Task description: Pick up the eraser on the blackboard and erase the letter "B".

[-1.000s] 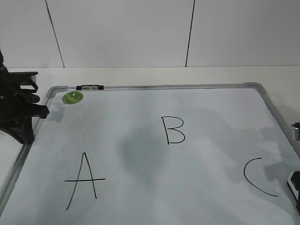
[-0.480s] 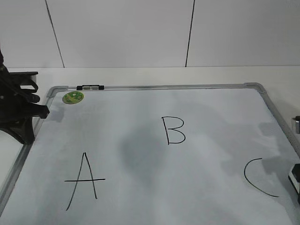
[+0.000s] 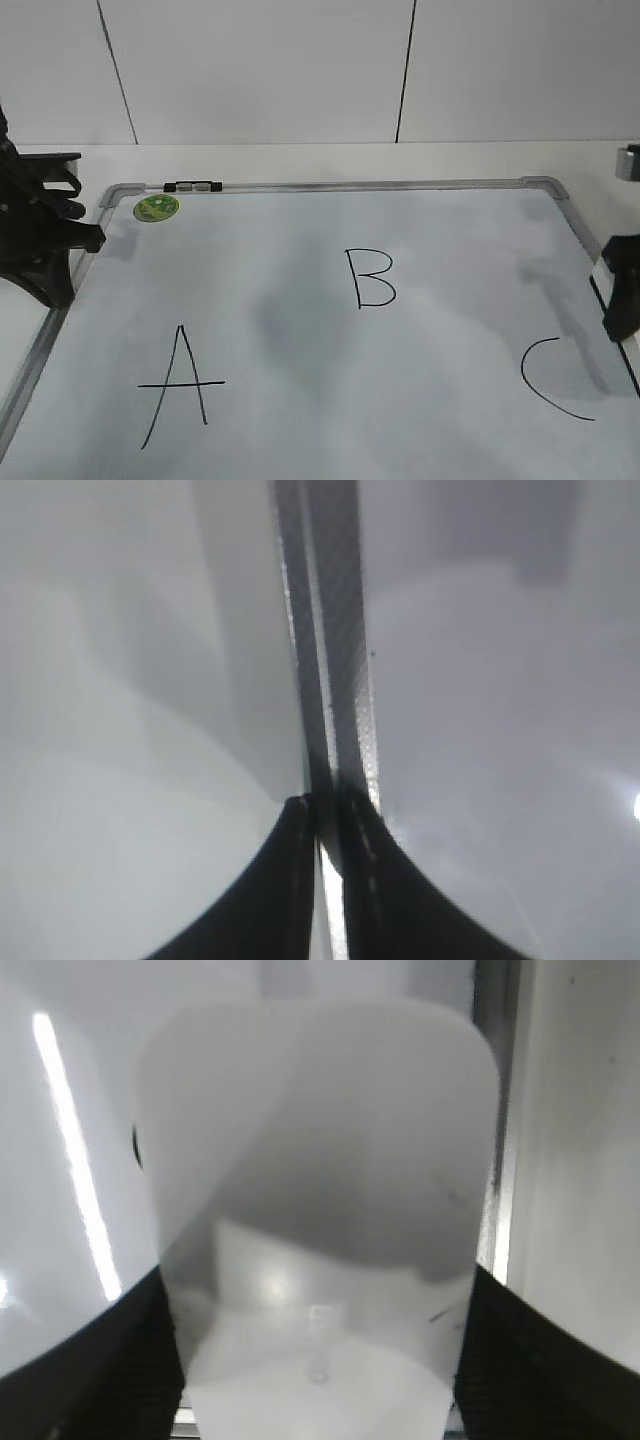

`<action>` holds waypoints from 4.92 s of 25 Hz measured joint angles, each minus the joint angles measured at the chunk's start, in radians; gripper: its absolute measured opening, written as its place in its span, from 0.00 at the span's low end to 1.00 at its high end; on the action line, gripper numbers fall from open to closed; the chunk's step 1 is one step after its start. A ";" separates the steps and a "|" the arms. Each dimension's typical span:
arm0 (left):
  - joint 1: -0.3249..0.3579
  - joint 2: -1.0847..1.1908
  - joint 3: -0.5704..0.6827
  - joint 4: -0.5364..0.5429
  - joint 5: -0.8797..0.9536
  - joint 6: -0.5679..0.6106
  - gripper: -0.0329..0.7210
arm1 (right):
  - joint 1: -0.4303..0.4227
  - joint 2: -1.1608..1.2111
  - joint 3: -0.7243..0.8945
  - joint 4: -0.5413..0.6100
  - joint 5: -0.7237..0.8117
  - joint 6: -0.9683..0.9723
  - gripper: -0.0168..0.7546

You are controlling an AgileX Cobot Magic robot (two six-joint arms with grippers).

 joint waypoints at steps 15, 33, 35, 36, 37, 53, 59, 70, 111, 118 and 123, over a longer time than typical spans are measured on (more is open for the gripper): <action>0.000 0.000 -0.002 -0.002 0.007 0.000 0.08 | 0.273 0.420 -0.567 -0.035 0.056 0.012 0.75; 0.000 0.002 -0.002 -0.006 0.011 0.000 0.08 | 0.354 0.741 -0.857 -0.053 0.103 0.018 0.75; 0.000 0.002 -0.002 -0.006 0.011 0.000 0.08 | 0.365 0.741 -0.859 -0.058 0.103 0.018 0.75; 0.000 0.002 -0.002 -0.004 0.012 0.000 0.08 | 0.369 0.741 -0.859 -0.063 0.103 0.020 0.75; 0.000 0.002 -0.002 -0.004 0.012 0.000 0.08 | 0.380 0.743 -0.861 -0.075 0.103 0.022 0.75; 0.000 0.002 -0.002 -0.003 0.016 0.000 0.08 | 0.603 0.747 -0.863 -0.011 0.090 0.014 0.75; 0.000 0.002 -0.004 -0.005 0.016 0.000 0.08 | 0.581 0.747 -0.863 -0.036 0.088 0.050 0.75; 0.000 0.002 -0.004 -0.007 0.016 0.000 0.08 | 0.347 0.747 -0.865 -0.043 0.078 0.066 0.75; 0.000 0.002 -0.004 -0.008 0.042 0.000 0.08 | 0.004 0.308 -0.469 -0.061 0.068 0.002 0.74; 0.000 0.002 -0.004 -0.009 0.044 0.000 0.08 | -0.035 0.326 -0.438 -0.021 0.046 -0.098 0.74; 0.000 0.002 -0.004 -0.010 0.044 0.000 0.08 | -0.035 0.378 -0.436 -0.006 0.028 -0.129 0.74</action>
